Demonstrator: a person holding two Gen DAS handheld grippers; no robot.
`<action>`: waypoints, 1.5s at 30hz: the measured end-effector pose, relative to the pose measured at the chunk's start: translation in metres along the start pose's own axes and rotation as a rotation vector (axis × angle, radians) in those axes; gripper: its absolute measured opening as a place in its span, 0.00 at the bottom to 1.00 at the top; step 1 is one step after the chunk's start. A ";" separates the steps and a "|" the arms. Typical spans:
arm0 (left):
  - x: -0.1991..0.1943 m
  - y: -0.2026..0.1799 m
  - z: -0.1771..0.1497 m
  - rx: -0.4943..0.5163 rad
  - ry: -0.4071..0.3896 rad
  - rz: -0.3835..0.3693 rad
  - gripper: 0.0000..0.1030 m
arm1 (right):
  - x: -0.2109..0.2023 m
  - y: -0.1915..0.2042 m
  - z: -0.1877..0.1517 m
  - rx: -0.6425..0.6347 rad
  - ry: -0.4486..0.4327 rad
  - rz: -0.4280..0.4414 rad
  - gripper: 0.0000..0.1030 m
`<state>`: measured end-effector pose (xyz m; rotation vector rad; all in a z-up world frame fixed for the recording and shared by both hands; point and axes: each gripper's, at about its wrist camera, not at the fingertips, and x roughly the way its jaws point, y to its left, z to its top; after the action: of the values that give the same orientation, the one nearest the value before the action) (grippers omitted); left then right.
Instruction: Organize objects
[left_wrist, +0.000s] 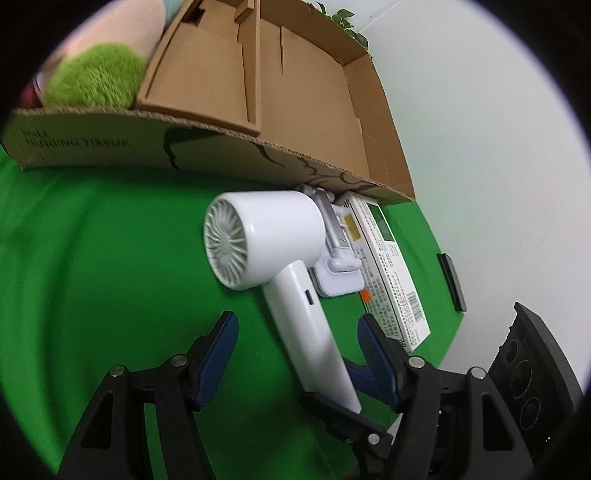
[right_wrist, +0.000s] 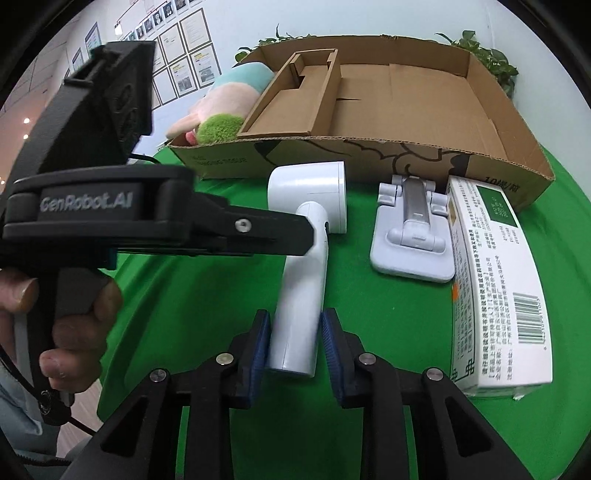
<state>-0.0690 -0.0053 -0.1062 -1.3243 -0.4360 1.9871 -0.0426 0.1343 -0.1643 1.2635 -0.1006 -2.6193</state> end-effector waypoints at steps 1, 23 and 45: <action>0.002 -0.001 -0.001 -0.006 0.007 -0.014 0.65 | 0.000 0.000 0.000 0.002 -0.001 0.003 0.27; 0.014 -0.002 -0.007 -0.057 0.022 -0.055 0.63 | 0.007 0.020 -0.002 0.005 0.003 0.011 0.30; 0.009 0.003 -0.011 -0.063 -0.002 0.034 0.31 | 0.005 0.034 -0.008 -0.016 0.013 -0.012 0.34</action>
<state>-0.0628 -0.0019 -0.1189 -1.3772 -0.4832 2.0179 -0.0337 0.1000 -0.1677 1.2797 -0.0697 -2.6159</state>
